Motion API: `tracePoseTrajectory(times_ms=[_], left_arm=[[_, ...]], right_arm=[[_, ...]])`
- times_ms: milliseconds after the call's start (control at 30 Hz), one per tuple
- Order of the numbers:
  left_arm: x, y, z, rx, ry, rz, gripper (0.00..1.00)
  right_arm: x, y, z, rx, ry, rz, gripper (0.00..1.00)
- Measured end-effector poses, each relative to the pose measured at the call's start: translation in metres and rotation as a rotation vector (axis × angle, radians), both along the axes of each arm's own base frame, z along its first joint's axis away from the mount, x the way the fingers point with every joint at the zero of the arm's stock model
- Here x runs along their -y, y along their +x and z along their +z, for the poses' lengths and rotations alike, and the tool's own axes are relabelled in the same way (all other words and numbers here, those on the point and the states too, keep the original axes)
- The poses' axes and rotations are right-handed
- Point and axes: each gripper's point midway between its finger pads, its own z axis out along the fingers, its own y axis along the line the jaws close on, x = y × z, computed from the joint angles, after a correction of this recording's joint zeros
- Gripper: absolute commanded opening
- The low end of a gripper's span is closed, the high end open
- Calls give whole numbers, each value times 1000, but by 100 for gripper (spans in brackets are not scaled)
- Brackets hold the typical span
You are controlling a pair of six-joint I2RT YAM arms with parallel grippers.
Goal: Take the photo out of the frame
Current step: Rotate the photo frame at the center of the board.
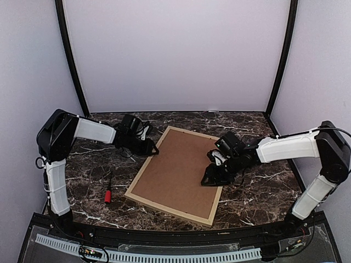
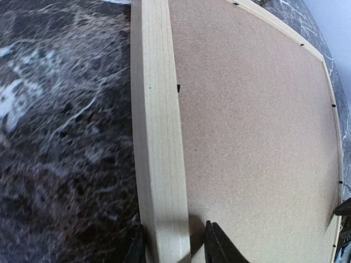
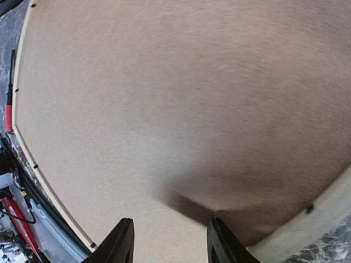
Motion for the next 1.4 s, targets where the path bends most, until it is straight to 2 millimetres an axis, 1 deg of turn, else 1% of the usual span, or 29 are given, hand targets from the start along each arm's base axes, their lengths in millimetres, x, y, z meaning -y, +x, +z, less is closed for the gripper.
tracePoseTrajectory(times_ms=[167,333,433,533,633,700,767,833,900,933,967,1000,1033,1067,1133,1167,1200,1233,1267,1300,1333,1400], left_arm=[[32,25,2,15,-85,-80,39],[67,50,7,33,-198,-164,39],[85,63,9,41,-266,-210,39],[94,71,8,41,-292,-225,39],[95,76,9,45,-273,-211,43],[91,81,12,59,-235,-187,47],[83,86,15,74,-178,-152,52],[72,91,26,99,-108,-109,55],[60,96,44,132,-46,-66,55],[53,96,56,150,-18,-45,56],[47,95,71,167,6,-25,56],[39,94,89,191,25,-1,55],[33,92,103,211,38,17,55],[24,85,120,231,52,38,54],[7,60,147,248,72,70,51],[1,47,153,245,78,76,51],[-5,29,157,239,81,82,49],[-10,10,156,222,87,81,49],[-14,-15,150,188,92,80,48],[-21,-44,135,132,98,75,47],[-19,-55,130,114,104,60,46],[-19,-96,105,23,107,37,44]], right_arm=[[-23,-11,3,-6,114,57,47],[-65,-31,21,-6,254,149,47],[-102,-38,38,9,344,215,46],[-131,-36,54,39,400,259,46],[-139,-26,67,89,386,272,46],[-137,-11,78,140,361,265,46],[-125,9,85,190,326,238,46],[-101,37,88,235,270,182,46],[-73,68,87,281,199,115,47],[-56,85,86,306,151,73,47],[-39,100,84,329,99,38,49],[-21,115,82,351,40,1,51],[-3,129,81,373,-20,-35,54],[11,140,81,390,-69,-62,59],[41,164,80,433,-182,-109,73],[58,175,79,452,-243,-130,78],[70,183,77,459,-288,-151,80],[84,192,74,466,-344,-161,84],[97,199,70,466,-390,-171,85],[109,206,64,458,-427,-180,86],[118,211,59,447,-449,-189,87],[139,222,45,410,-489,-194,88]])
